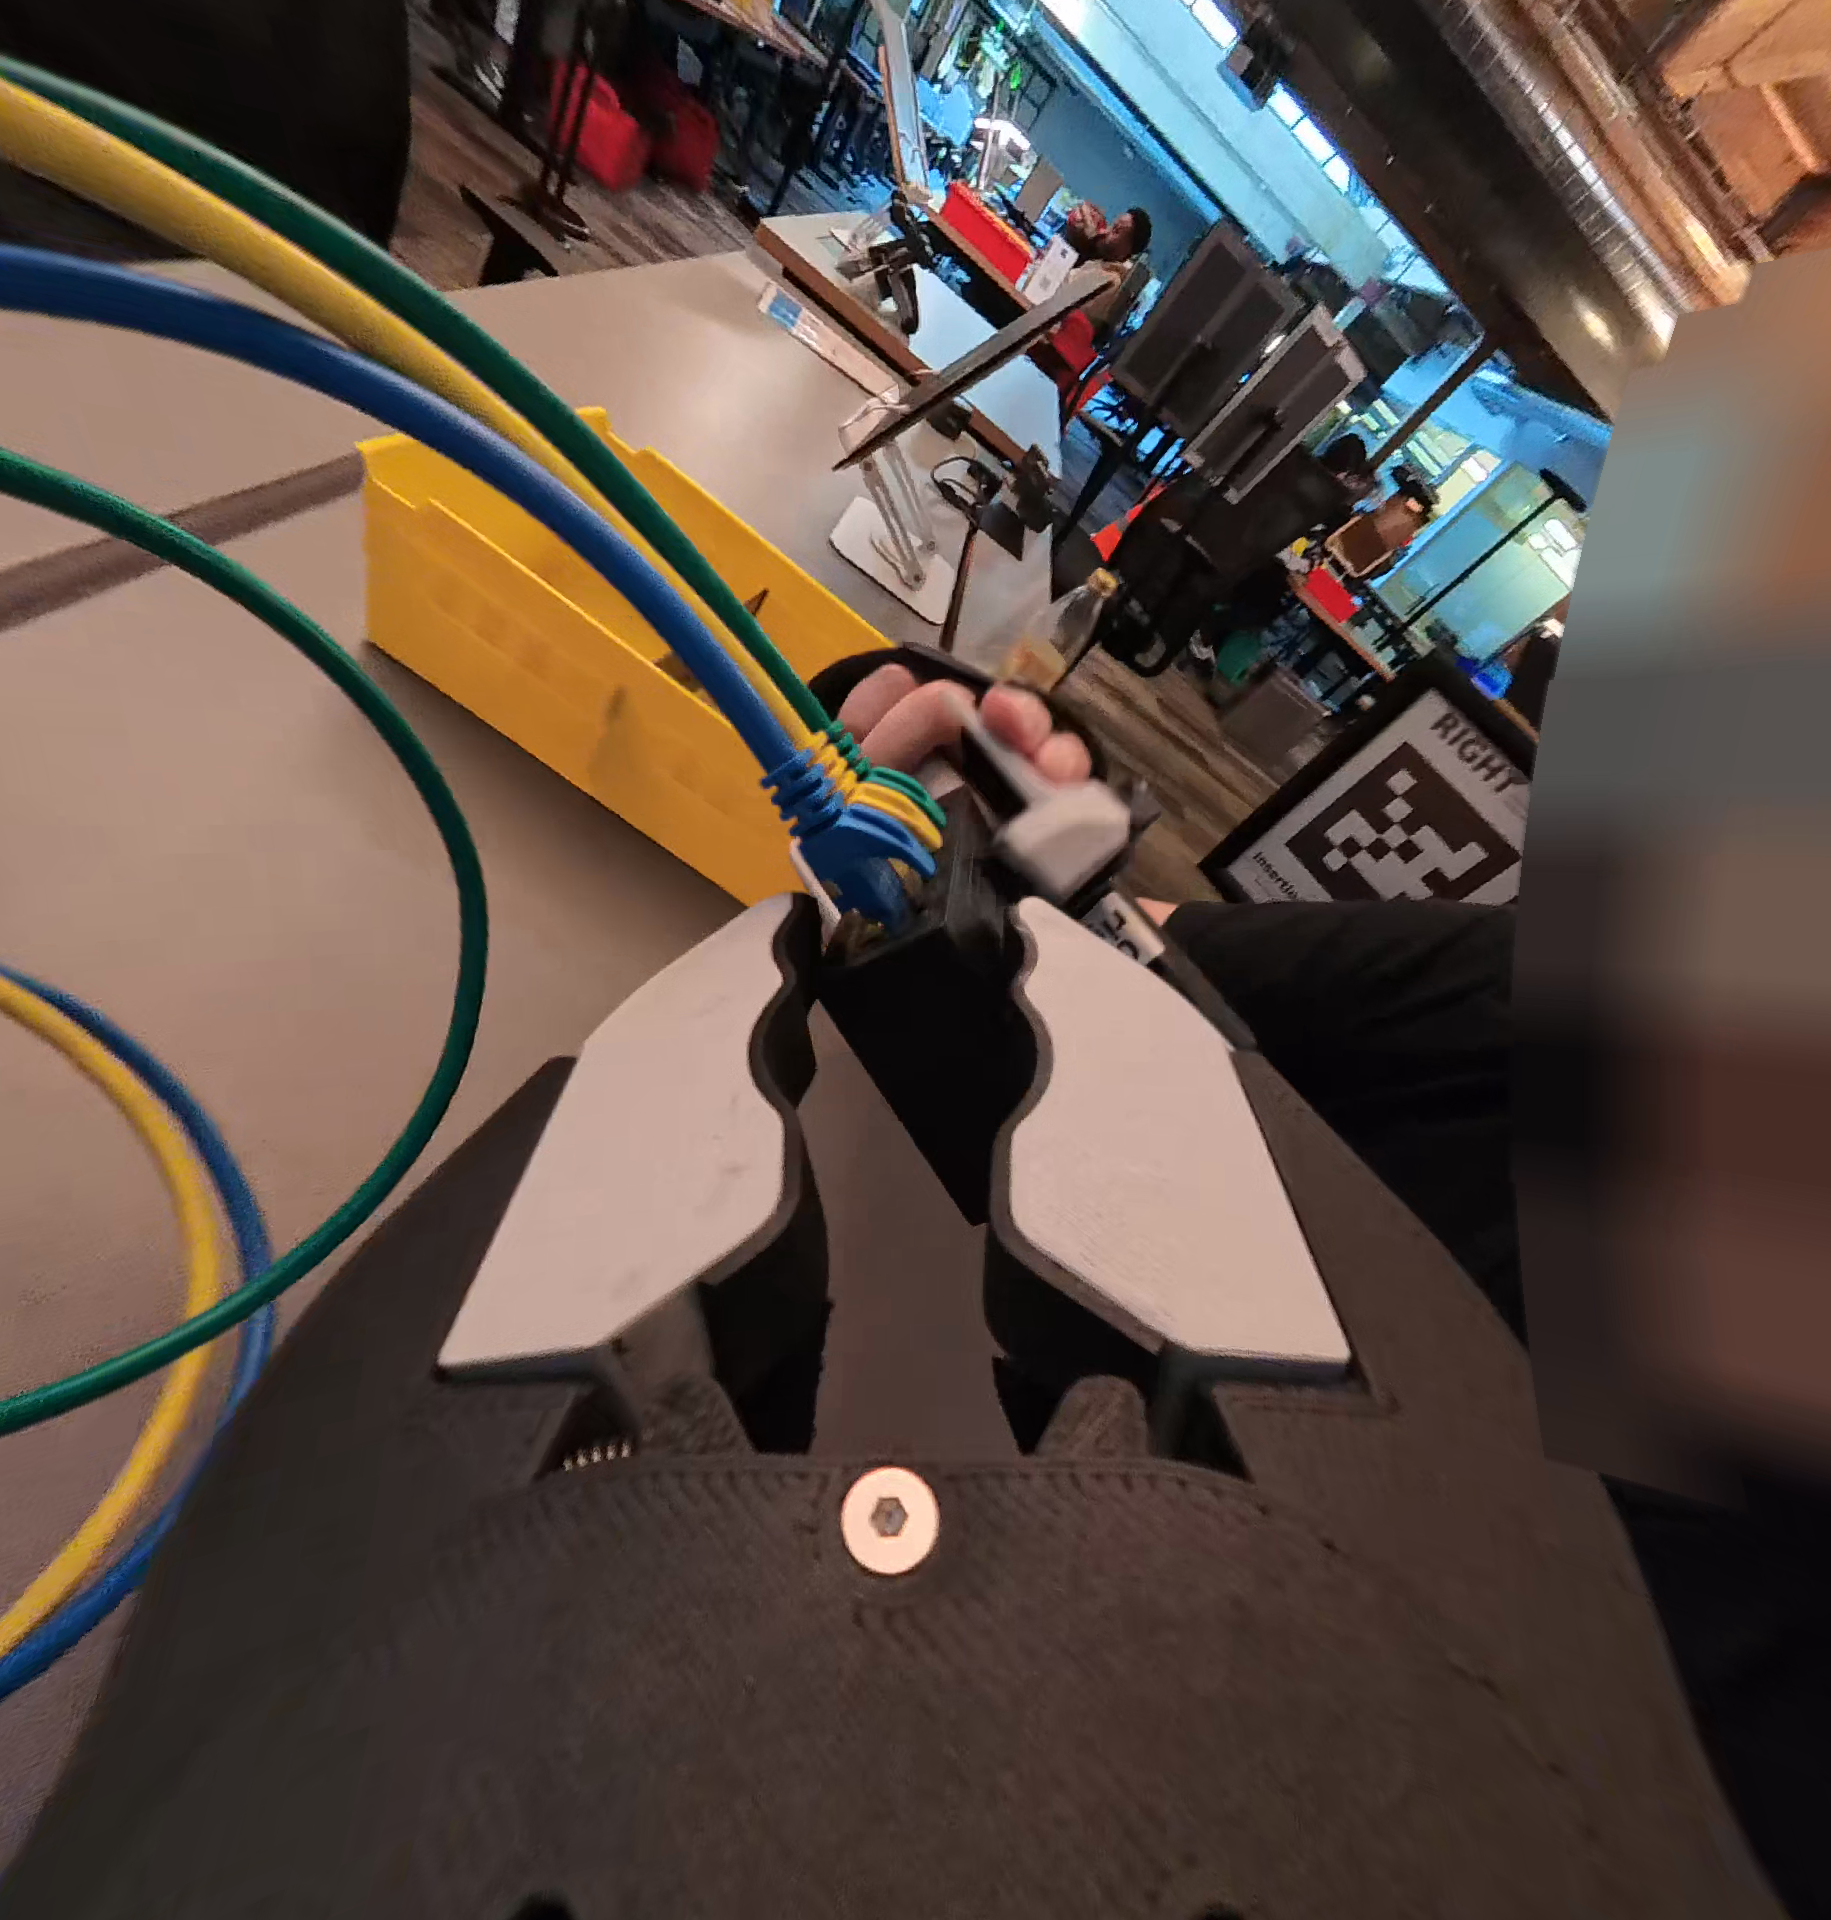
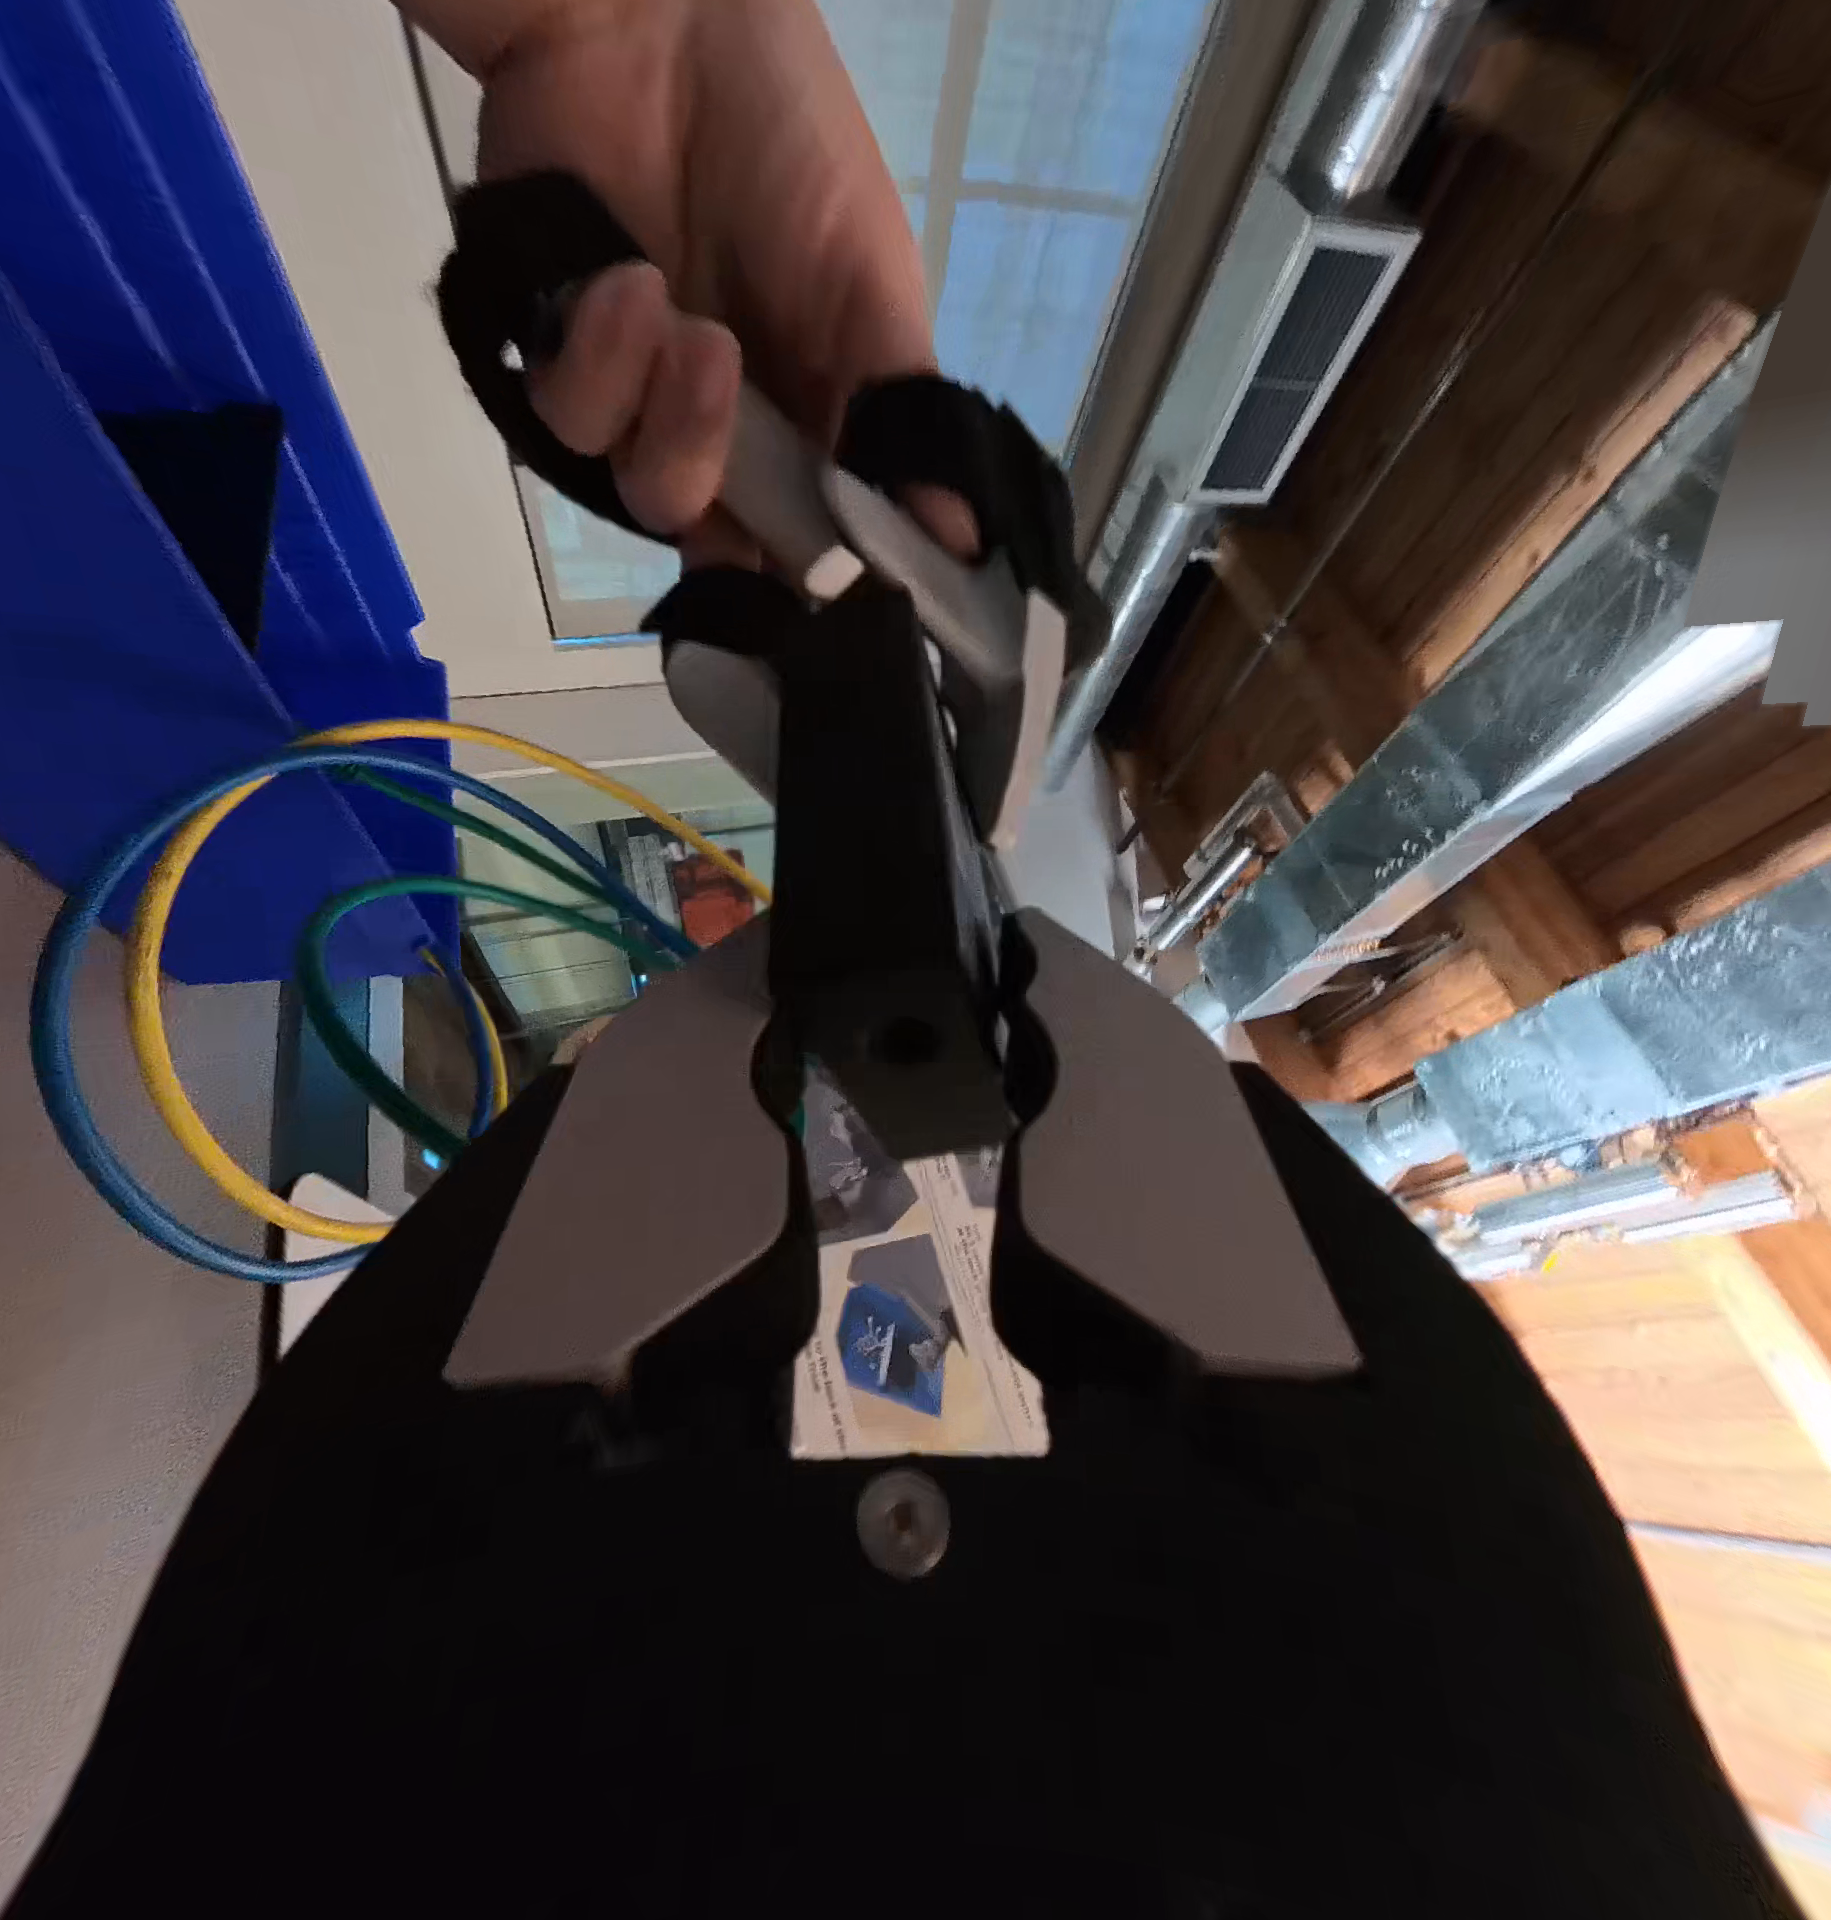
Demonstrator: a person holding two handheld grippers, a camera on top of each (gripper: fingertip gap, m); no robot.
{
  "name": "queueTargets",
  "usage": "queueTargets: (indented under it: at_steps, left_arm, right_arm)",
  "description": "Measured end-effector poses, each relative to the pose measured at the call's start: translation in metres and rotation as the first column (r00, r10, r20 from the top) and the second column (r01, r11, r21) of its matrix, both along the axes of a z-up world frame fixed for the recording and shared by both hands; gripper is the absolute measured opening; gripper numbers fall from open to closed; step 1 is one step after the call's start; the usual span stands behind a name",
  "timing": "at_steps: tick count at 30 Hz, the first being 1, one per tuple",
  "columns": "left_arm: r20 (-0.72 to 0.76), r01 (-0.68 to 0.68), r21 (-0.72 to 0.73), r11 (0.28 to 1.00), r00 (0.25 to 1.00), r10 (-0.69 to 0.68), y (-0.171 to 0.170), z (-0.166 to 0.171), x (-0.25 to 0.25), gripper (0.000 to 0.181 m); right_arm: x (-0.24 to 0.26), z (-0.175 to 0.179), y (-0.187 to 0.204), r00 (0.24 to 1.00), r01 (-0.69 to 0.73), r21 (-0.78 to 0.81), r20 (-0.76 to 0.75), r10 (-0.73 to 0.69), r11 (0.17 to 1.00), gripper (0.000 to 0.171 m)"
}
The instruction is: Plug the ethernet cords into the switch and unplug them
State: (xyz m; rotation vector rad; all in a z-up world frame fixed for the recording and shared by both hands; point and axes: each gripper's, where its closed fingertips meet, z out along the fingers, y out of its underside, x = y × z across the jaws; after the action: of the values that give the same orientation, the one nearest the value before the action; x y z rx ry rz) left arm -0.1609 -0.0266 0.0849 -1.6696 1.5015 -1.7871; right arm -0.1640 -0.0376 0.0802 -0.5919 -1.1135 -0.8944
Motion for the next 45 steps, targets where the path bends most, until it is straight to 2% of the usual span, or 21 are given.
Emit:
queueTargets:
  at_steps: [3,6,8,10,12,16,19,20,22,24,26,27,28,29,31,32,34,39,42,45]
  left_arm:
    - [0.002,0.017,-0.036,0.999,1.0,-0.017,0.003,0.003,-0.001,0.037]
    - [0.093,-0.142,0.035,0.989,0.986,0.138,0.038,0.026,-0.028,0.041]
    - [0.131,-0.332,0.158,0.93,0.941,0.313,0.071,0.035,-0.056,0.047]
    - [0.123,-0.492,0.307,0.815,0.869,0.479,0.1,0.028,-0.083,0.056]
    - [0.092,-0.537,0.406,0.739,0.829,0.552,0.111,0.011,-0.098,0.071]
    - [-0.068,-0.591,0.411,0.694,0.739,0.67,0.154,-0.036,-0.084,0.086]
    - [-0.207,-0.544,0.428,0.722,0.719,0.664,0.175,-0.086,-0.055,0.095]
    - [-0.258,-0.521,0.478,0.707,0.686,0.68,0.184,-0.104,-0.05,0.1]
    - [-0.296,-0.456,0.632,0.626,0.605,0.739,0.203,-0.132,-0.049,0.115]
    - [-0.308,-0.415,0.703,0.578,0.556,0.772,0.213,-0.149,-0.049,0.114]
    - [-0.356,-0.416,0.68,0.604,0.533,0.768,0.215,-0.16,-0.047,0.106]
    - [-0.388,-0.427,0.63,0.649,0.551,0.739,0.211,-0.163,-0.043,0.093]
    - [-0.409,-0.441,0.569,0.694,0.581,0.704,0.206,-0.163,-0.037,0.068]
    - [-0.399,-0.471,0.539,0.698,0.587,0.704,0.208,-0.159,-0.035,0.061]
    - [-0.359,-0.508,0.471,0.721,0.636,0.683,0.206,-0.146,-0.03,0.029]
    - [-0.337,-0.51,0.467,0.723,0.653,0.678,0.205,-0.14,-0.03,0.025]
    - [-0.245,-0.497,0.441,0.747,0.734,0.633,0.195,-0.119,-0.024,0.001]
    - [-0.049,-0.534,0.53,0.659,0.757,0.652,0.173,-0.057,-0.023,0.0]
    - [0.118,-0.547,0.483,0.684,0.814,0.568,0.129,-0.009,-0.007,0.001]
    - [0.294,-0.58,0.473,0.663,0.814,0.502,0.088,0.034,-0.001,0.002]
  right_arm:
    - [0.005,0.002,0.0,0.999,0.031,-0.011,-0.017,-0.031,0.999,0.03]
    - [0.018,0.01,0.005,0.991,0.058,-0.082,-0.118,-0.068,0.995,0.029]
    - [0.026,0.016,0.006,0.986,0.08,-0.089,-0.14,-0.092,0.993,0.029]
    - [0.032,0.022,0.005,0.982,0.091,-0.092,-0.157,-0.105,0.992,0.029]
    - [0.037,0.027,0.004,0.981,0.109,-0.088,-0.155,-0.121,0.99,0.029]
    - [0.038,0.028,0.003,0.982,0.119,-0.083,-0.139,-0.13,0.989,0.029]
    - [0.035,0.024,0.004,0.983,0.123,-0.094,-0.123,-0.134,0.988,0.029]
    - [0.033,0.023,0.004,0.984,0.121,-0.097,-0.12,-0.132,0.988,0.029]
    - [0.032,0.023,0.004,0.985,0.12,-0.098,-0.111,-0.131,0.988,0.029]
    - [0.031,0.024,0.003,0.986,0.111,-0.102,-0.115,-0.123,0.988,0.029]
    - [0.029,0.026,0.001,0.987,0.098,-0.107,-0.117,-0.111,0.989,0.029]
    - [0.027,0.026,0.001,0.988,0.095,-0.109,-0.115,-0.107,0.989,0.029]
    - [0.026,0.025,0.0,0.988,0.094,-0.11,-0.108,-0.106,0.989,0.029]
    - [0.025,0.025,0.0,0.989,0.098,-0.111,-0.099,-0.109,0.989,0.029]
    - [0.025,0.026,-0.001,0.989,0.099,-0.103,-0.096,-0.109,0.99,0.029]
    - [0.025,0.028,-0.001,0.989,0.097,-0.103,-0.102,-0.108,0.99,0.029]
    - [0.028,0.032,-0.003,0.988,0.097,-0.101,-0.111,-0.109,0.99,0.029]
    - [0.043,0.057,-0.015,0.979,0.146,-0.075,-0.132,-0.155,0.986,0.029]
    - [0.057,0.085,-0.036,0.967,0.186,-0.052,-0.168,-0.192,0.981,0.029]
    - [0.07,0.11,-0.063,0.955,0.192,-0.034,-0.224,-0.194,0.981,0.029]
